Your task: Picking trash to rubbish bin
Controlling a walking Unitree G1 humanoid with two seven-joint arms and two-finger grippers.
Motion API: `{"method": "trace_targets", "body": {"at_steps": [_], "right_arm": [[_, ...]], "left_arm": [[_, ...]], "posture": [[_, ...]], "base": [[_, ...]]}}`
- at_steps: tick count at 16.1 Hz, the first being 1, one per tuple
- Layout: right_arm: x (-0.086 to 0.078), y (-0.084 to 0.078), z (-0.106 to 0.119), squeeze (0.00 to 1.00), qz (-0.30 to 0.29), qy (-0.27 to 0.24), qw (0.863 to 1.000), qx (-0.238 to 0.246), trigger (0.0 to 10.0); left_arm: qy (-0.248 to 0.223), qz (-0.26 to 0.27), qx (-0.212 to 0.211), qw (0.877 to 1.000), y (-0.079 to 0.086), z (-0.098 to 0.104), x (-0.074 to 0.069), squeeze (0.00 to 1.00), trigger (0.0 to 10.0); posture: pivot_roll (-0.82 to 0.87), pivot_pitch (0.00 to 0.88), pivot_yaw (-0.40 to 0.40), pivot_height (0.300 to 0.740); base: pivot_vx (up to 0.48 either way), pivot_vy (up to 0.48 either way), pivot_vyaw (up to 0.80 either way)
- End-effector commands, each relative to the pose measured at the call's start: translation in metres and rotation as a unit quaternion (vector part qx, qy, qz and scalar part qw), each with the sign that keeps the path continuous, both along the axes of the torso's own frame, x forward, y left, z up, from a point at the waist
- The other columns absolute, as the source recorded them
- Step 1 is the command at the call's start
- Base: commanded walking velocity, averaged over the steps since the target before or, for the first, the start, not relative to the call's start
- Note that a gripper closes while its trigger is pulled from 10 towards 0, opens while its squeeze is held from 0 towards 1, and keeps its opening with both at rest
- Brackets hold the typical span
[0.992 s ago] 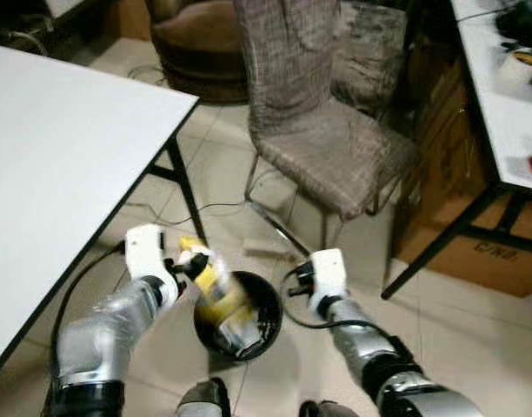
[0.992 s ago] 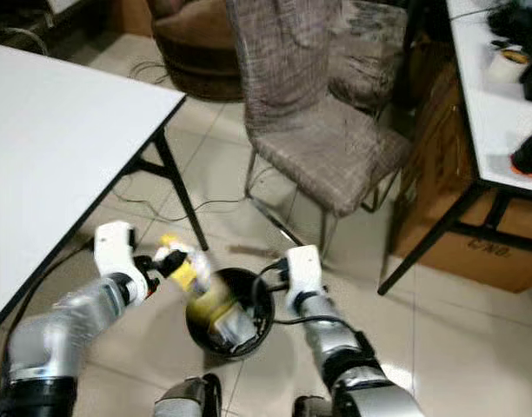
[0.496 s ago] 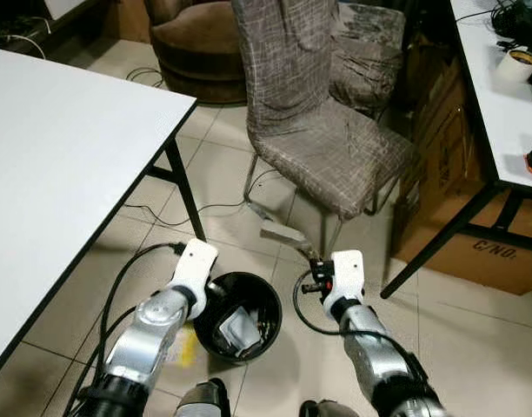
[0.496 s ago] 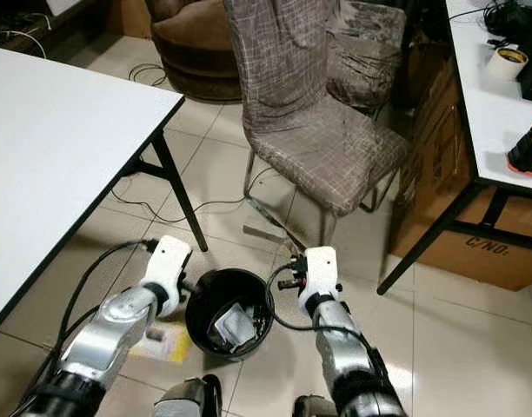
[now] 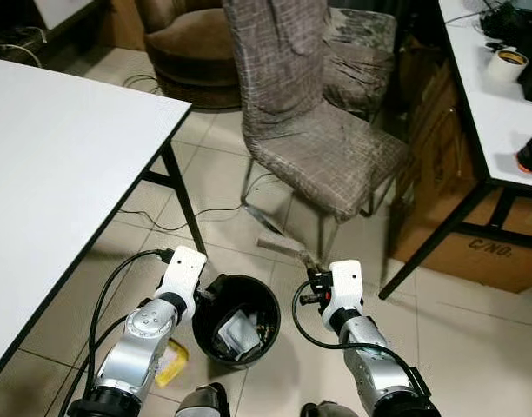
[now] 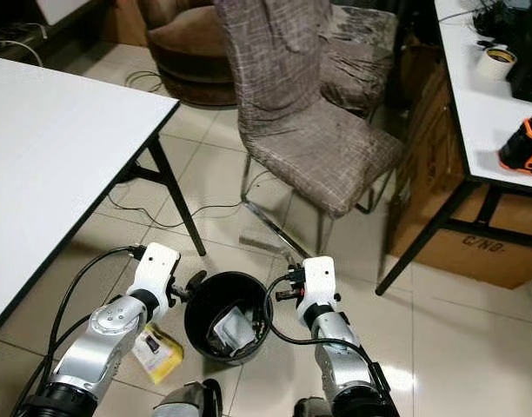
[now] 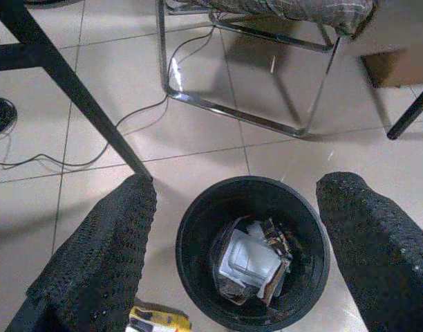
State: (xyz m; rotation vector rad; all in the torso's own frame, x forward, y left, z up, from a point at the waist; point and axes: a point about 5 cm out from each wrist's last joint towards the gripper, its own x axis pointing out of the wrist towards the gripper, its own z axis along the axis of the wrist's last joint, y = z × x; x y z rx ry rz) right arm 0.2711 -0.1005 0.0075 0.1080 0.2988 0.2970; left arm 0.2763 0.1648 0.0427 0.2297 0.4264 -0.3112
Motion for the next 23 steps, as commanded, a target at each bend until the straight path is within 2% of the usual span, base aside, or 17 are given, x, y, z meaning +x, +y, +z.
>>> {"method": "trace_targets", "body": {"at_steps": [1, 12, 13, 14, 15, 16, 19, 22, 23], "right_arm": [[-0.002, 0.001, -0.001, 0.00, 0.007, 0.002, 1.000, -0.004, 10.0], [-0.002, 0.001, -0.001, 0.00, 0.007, 0.002, 1.000, -0.004, 10.0], [-0.005, 0.003, -0.002, 0.00, 0.017, 0.012, 1.000, -0.009, 10.0], [0.022, 0.034, 0.005, 0.00, 0.108, 0.048, 0.991, -0.062, 10.0], [0.030, 0.038, 0.008, 0.00, 0.133, 0.057, 0.986, -0.086, 10.0], [0.024, 0.028, 0.002, 0.00, 0.116, 0.056, 0.988, -0.080, 10.0], [0.017, 0.017, -0.004, 0.00, 0.087, 0.062, 0.992, -0.072, 10.0], [0.016, 0.014, -0.009, 0.00, 0.084, 0.072, 0.991, -0.071, 10.0], [0.014, 0.012, -0.011, 0.00, 0.082, 0.078, 0.991, -0.075, 10.0]], "left_arm": [[-0.001, 0.003, 0.004, 1.000, 0.002, -0.001, -0.001, 0.00, 10.0], [-0.001, 0.003, 0.004, 1.000, 0.002, -0.001, -0.001, 0.00, 10.0], [-0.006, 0.010, 0.014, 1.000, 0.008, -0.005, -0.005, 0.00, 10.0], [0.015, 0.039, 0.006, 0.999, 0.028, -0.003, -0.034, 0.00, 10.0], [0.025, 0.042, -0.003, 0.999, 0.029, -0.003, -0.042, 0.00, 10.0], [0.021, 0.022, -0.013, 0.999, 0.017, -0.004, -0.035, 0.00, 10.0], [0.027, 0.008, -0.008, 1.000, 0.010, -0.010, -0.029, 0.00, 10.0], [0.039, -0.002, 0.000, 0.999, 0.002, -0.014, -0.029, 0.00, 10.0], [0.047, -0.016, 0.014, 0.999, 0.000, -0.019, -0.033, 0.00, 10.0]], "posture": [[-0.02, 0.108, 0.008, 0.740], [-0.02, 0.108, 0.008, 0.740], [-0.02, 0.107, 0.008, 0.740], [0.07, 0.112, -0.064, 0.740], [0.06, 0.105, -0.058, 0.740], [0.04, 0.098, -0.043, 0.740], [0.01, 0.079, -0.020, 0.740], [0.00, 0.069, -0.016, 0.740], [0.01, 0.054, -0.022, 0.740]], "base": [[0.000, 0.000, 0.00], [0.000, 0.000, 0.00], [0.000, 0.000, 0.00], [0.000, 0.000, 0.00], [0.000, 0.000, 0.00], [0.000, 0.000, 0.00], [0.000, 0.000, 0.00], [0.000, 0.000, 0.00], [0.000, 0.000, 0.00]]}}
